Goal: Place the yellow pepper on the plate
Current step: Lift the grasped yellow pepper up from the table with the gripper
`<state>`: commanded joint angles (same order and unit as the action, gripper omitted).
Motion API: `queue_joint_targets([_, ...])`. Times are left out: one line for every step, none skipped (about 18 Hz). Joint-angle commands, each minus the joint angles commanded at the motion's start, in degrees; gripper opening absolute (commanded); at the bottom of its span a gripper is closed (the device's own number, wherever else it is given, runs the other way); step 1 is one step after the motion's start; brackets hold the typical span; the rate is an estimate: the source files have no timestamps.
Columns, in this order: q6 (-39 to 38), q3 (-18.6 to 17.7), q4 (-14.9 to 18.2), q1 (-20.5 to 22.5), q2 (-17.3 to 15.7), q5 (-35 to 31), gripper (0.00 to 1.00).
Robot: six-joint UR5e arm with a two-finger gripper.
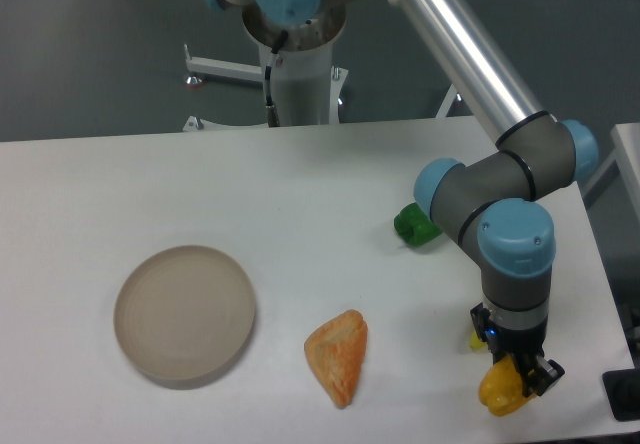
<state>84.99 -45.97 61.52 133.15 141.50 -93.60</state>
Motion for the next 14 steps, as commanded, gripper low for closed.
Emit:
queue_joint_targets([-0.1,0.0,0.0,-0.1,0.0,0.0,0.41])
queue_joint_targets([-0.1,-0.1,0.0,-0.1,-0.1,0.0,0.41])
queue_joint_targets([-0.1,-0.1,0.0,-0.1,-0.2,0.0,0.41])
queue_joint_targets([-0.1,-0.1,0.1,-0.1,-0.4,-0.1,0.41])
queue_joint_targets([-0.2,-0.2,0.1,-0.3,-0.6,-0.2,0.41])
queue_joint_targets([-0.2,-0.3,0.2,-0.9,-1.0,-0.3,0.41])
queue_joint_targets([-0.2,-0.9,0.3,-1.4,-1.5,-0.3,0.41])
queue_joint_targets([-0.3,-1.4,0.4,-1.4,-2.3,-0.2,0.41])
queue_joint_targets([-0.3,-2.5,0.6,-1.4,-3.4,-0.2,0.41])
queue_joint_targets([-0.4,-4.2,0.7,-1.5,-4.8,-0.2,0.41])
queue_joint_targets([-0.8,-6.2,0.7,-1.5,-6.6,-0.2,0.41])
queue_joint_targets([-1.7,-8.2,0.8,-1.6,-8.4,-0.2,0.41])
queue_joint_targets([-2.7,-10.3,1.1,-1.8,-10.3,-0.1,0.41])
queue_joint_targets([-3.8,-11.9,2.2,-2.3,-12.2,-0.1,0.41])
